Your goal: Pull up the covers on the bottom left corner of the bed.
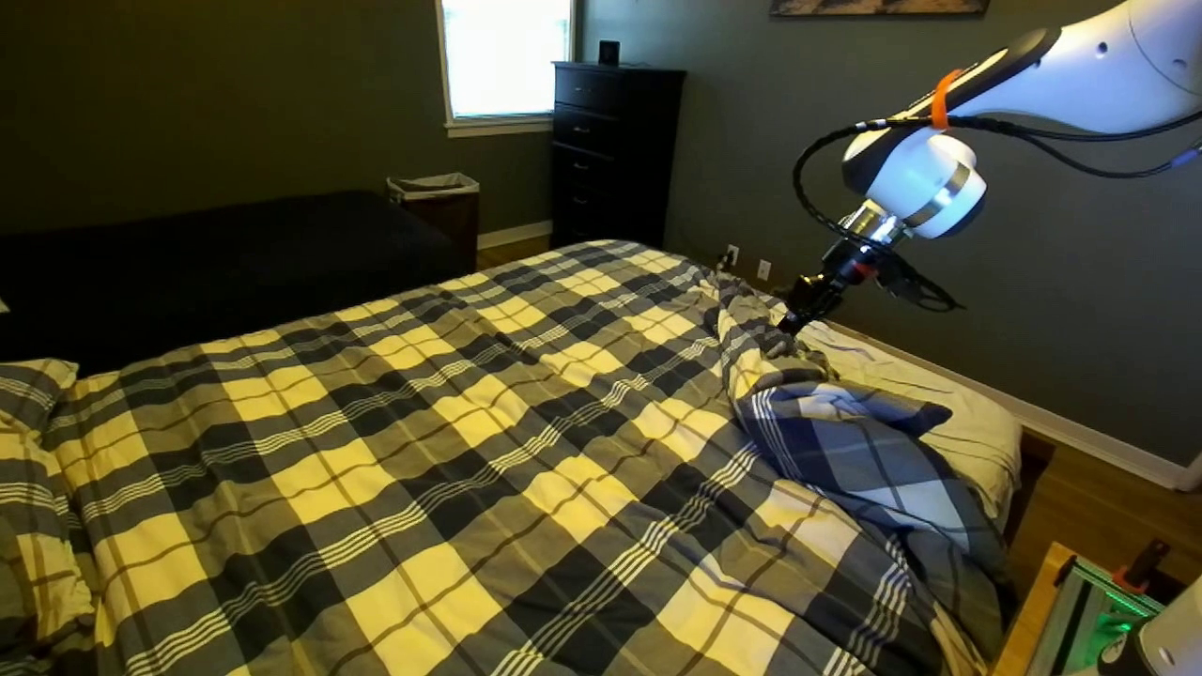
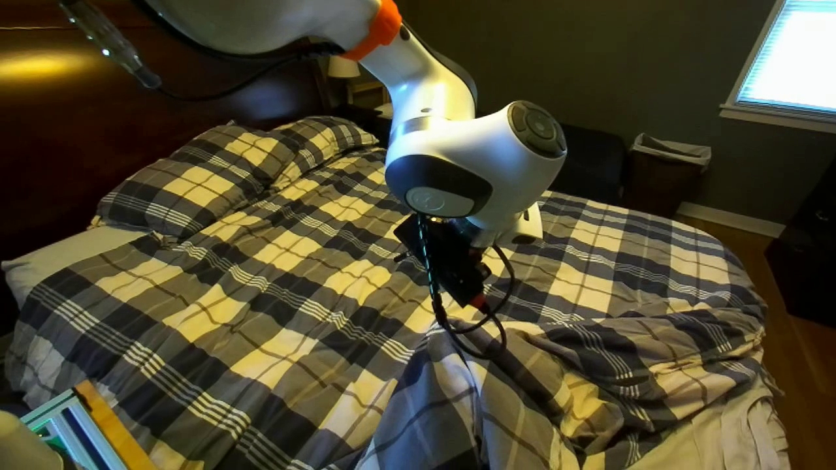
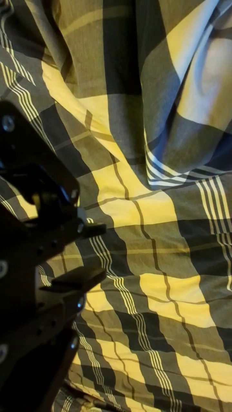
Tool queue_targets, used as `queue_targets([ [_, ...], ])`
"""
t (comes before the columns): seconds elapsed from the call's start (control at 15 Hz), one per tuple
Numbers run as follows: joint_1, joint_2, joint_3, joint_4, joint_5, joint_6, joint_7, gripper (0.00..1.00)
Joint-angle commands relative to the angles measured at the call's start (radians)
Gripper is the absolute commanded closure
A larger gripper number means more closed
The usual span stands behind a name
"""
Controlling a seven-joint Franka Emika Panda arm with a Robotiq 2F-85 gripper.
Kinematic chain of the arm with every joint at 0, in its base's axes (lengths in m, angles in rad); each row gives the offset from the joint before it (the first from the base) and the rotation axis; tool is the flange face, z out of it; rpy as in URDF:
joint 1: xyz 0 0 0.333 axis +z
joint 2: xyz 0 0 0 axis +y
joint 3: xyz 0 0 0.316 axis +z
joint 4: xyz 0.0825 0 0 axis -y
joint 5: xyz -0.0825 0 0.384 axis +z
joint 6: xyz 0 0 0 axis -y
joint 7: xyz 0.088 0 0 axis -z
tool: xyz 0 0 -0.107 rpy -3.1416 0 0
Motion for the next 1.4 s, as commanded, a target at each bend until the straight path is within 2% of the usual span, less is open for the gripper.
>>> queue_targets([
  [0.0, 0.034, -0.044, -0.047, -0.046, 0.002, 0.005, -0.007, 0.38],
  [0.33, 0.043, -0.088, -0.086, -0.102, -0.043, 0.169, -0.073, 0.01],
  [0.47, 0.048, -0.108, -0.096, -0.14, -0.055, 0.279, -0.101, 0.0],
  [0.6, 0.054, -0.122, -0.113, -0.176, -0.134, 0.364, -0.05, 0.0],
  [0.8, 0.051, -0.14, -0.141, -0.217, -0.291, 0.428, 0.046, 0.0],
  [1.0, 0.046, -0.156, -0.17, -0.239, -0.453, 0.437, 0.163, 0.0],
  [1.33, 0.044, -0.186, -0.196, -0.24, -0.613, 0.388, 0.28, 0.0],
])
